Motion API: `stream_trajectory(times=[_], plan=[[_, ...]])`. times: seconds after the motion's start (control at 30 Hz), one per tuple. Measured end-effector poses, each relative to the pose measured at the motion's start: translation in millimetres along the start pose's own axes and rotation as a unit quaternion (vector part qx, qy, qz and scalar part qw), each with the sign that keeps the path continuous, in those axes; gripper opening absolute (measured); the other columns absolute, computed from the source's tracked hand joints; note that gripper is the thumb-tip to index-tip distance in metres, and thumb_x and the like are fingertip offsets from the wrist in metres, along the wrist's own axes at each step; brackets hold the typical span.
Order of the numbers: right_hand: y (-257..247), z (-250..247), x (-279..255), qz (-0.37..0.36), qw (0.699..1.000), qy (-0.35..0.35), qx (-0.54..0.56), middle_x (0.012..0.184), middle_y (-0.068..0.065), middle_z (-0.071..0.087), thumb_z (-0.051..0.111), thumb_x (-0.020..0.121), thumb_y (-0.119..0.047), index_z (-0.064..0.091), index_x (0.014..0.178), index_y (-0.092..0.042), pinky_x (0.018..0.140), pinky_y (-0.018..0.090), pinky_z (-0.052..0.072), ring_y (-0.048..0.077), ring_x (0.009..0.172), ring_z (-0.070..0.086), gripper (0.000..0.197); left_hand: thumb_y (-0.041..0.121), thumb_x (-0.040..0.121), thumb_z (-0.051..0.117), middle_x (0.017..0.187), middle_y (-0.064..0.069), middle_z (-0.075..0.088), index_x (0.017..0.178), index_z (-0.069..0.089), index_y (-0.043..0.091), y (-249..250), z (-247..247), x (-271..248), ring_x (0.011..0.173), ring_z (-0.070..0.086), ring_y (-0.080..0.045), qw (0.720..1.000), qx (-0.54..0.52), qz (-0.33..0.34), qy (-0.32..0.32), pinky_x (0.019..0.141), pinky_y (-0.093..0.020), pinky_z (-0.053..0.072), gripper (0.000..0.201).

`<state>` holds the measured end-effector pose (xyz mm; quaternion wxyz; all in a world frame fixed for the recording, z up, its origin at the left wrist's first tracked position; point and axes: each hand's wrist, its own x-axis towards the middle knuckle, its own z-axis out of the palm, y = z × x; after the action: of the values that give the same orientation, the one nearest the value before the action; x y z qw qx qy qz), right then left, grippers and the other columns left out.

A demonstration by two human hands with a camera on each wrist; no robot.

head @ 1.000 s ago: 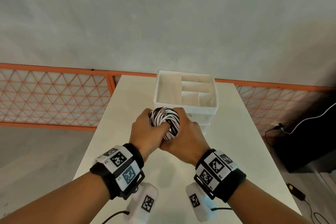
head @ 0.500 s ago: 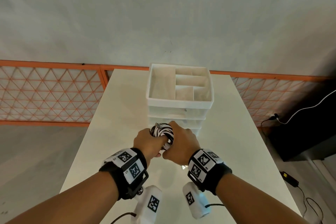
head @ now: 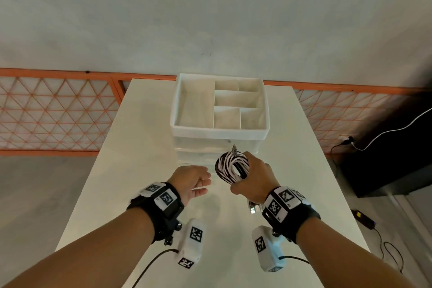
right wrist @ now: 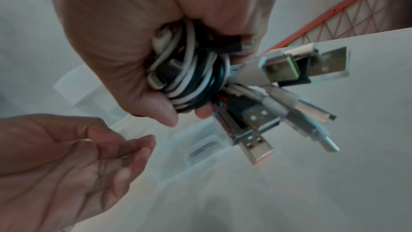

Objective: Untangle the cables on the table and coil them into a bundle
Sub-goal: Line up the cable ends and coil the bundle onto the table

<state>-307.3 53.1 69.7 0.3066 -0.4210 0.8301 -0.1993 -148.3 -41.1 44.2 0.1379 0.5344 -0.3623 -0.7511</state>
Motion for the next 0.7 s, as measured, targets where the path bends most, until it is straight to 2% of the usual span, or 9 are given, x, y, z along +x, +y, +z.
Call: stream_trajectory(times=[0.1,0.23,0.33,0.43,0.5,0.63,0.7], plan=[[9.8,-0.9,3.1,0.007,1.000,0.002,0.009,0.095,-0.004,0.069,0.077,0.052,-0.027,0.054,0.110,-0.029,0.078,0.042,0.060,0.024,0.093,0.064,0.062,0.003,0.089,0.063,0.091,-0.009,0.063,0.103,0.062,0.010,-6.3,16.5,14.4,0.084,0.061,-0.022,0.997,-0.080,-0.021,-0.004,0.070,-0.034,0.047,0.016],[19.9,-0.7,3.8,0.012,1.000,0.006,0.020,0.094,-0.005,0.069,0.078,0.054,-0.023,0.055,0.110,-0.028,0.077,0.040,0.059,0.023,0.093,0.063,0.061,0.006,0.080,0.070,0.086,-0.005,0.060,0.085,0.063,0.015,-3.1,29.2,26.2,0.079,0.057,-0.020,0.985,-0.162,-0.052,-0.020,0.071,-0.034,0.046,0.013],[25.1,-1.5,1.3,0.013,1.000,0.007,0.023,0.090,-0.007,0.068,0.080,0.057,-0.018,0.055,0.105,-0.025,0.070,0.034,0.058,0.019,0.087,0.064,0.054,0.018,0.077,0.079,0.090,-0.003,0.061,0.092,0.065,0.015,-2.3,33.9,29.1,0.083,0.057,-0.020,0.976,-0.205,-0.063,-0.023,0.071,-0.034,0.048,0.021],[28.0,-4.3,-2.7,0.009,1.000,0.005,0.027,0.087,-0.008,0.067,0.080,0.059,-0.016,0.055,0.102,-0.025,0.062,0.026,0.052,0.014,0.082,0.064,0.051,0.046,0.071,0.083,0.101,-0.003,0.064,0.104,0.067,0.017,-9.4,35.3,26.9,0.096,0.058,-0.022,0.980,-0.186,-0.056,-0.028,0.078,-0.038,0.047,0.046],[27.6,-8.4,-5.8,0.003,1.000,0.001,0.028,0.088,-0.008,0.067,0.080,0.059,-0.016,0.054,0.103,-0.025,0.061,0.026,0.051,0.015,0.083,0.064,0.051,0.057,0.069,0.079,0.103,-0.002,0.066,0.103,0.068,0.018,-19.9,33.3,23.0,0.099,0.060,-0.022,0.986,-0.154,-0.051,-0.022,0.080,-0.039,0.045,0.053],[16.5,-22.3,-12.8,-0.029,1.000,0.004,-0.001,0.093,-0.007,0.069,0.080,0.059,-0.020,0.054,0.110,-0.026,0.073,0.037,0.059,0.019,0.089,0.064,0.058,0.052,0.071,0.079,0.087,0.002,0.069,0.093,0.069,0.019,-47.2,20.8,10.0,0.090,0.061,-0.019,0.992,-0.109,-0.058,-0.039,0.076,-0.035,0.042,0.040],[6.0,-31.7,-14.7,-0.053,0.998,0.010,-0.023,0.092,-0.006,0.069,0.080,0.059,-0.023,0.053,0.110,-0.025,0.074,0.039,0.059,0.022,0.089,0.064,0.059,0.051,0.071,0.079,0.081,0.004,0.069,0.091,0.068,0.021,-55.7,13.8,3.7,0.086,0.060,-0.018,0.992,-0.097,-0.065,-0.050,0.072,-0.033,0.042,0.038]])
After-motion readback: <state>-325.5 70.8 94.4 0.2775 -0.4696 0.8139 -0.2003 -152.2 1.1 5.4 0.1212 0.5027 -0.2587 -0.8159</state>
